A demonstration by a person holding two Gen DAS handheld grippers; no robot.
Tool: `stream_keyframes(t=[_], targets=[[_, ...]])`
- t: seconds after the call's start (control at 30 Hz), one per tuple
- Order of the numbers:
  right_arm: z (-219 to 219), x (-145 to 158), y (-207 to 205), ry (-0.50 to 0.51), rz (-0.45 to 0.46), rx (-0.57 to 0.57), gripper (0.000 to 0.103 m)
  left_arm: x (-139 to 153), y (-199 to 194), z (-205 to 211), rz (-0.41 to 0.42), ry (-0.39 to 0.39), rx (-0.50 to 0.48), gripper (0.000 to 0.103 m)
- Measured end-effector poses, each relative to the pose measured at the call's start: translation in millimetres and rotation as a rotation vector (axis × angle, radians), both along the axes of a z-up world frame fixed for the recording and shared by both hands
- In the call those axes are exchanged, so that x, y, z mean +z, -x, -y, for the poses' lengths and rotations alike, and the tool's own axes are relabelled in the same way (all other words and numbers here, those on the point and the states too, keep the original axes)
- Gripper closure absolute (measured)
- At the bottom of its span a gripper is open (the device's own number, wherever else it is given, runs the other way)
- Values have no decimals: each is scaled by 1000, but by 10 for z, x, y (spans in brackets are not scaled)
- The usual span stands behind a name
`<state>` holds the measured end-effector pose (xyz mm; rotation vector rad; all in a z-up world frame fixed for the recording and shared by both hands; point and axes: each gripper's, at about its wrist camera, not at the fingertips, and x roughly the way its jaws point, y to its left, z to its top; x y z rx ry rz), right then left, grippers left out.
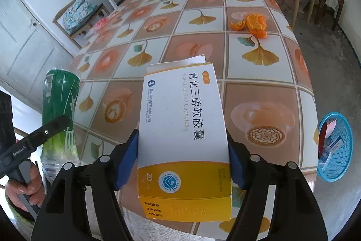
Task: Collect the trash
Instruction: 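Lift the bottle and box and turn both tools toward the wastebasket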
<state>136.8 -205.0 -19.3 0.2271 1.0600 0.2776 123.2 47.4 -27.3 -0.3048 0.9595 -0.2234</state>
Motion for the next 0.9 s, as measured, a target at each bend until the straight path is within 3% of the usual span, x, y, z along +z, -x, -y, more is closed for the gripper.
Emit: stream_keyframes(t=[0.47, 0.67, 0.9], targets=[[177, 244, 194, -120, 56, -16, 35, 316, 192, 97, 70, 4, -23, 43], [409, 366, 432, -196, 108, -62, 35, 573, 276, 329, 132, 9, -110, 45], [984, 374, 720, -304, 151, -181, 35, 757, 209, 801, 140, 22, -243, 47]])
